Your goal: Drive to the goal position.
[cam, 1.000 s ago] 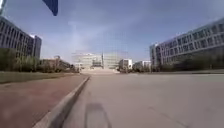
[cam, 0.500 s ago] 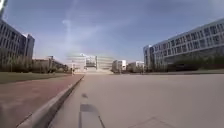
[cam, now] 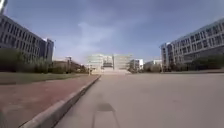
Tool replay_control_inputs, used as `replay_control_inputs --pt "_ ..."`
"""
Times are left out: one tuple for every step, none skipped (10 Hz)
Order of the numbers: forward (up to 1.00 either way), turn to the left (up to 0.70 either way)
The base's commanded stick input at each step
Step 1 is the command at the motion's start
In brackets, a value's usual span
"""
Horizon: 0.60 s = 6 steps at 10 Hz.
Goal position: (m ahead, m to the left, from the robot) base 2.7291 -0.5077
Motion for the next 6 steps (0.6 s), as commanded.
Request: replay_control_inputs --pt "0.70 0.35" --pt "0.70 0.35" --pt "0.70 0.00" --pt "0.70 0.00" --pt "0.70 0.00" --pt "0.70 0.00"
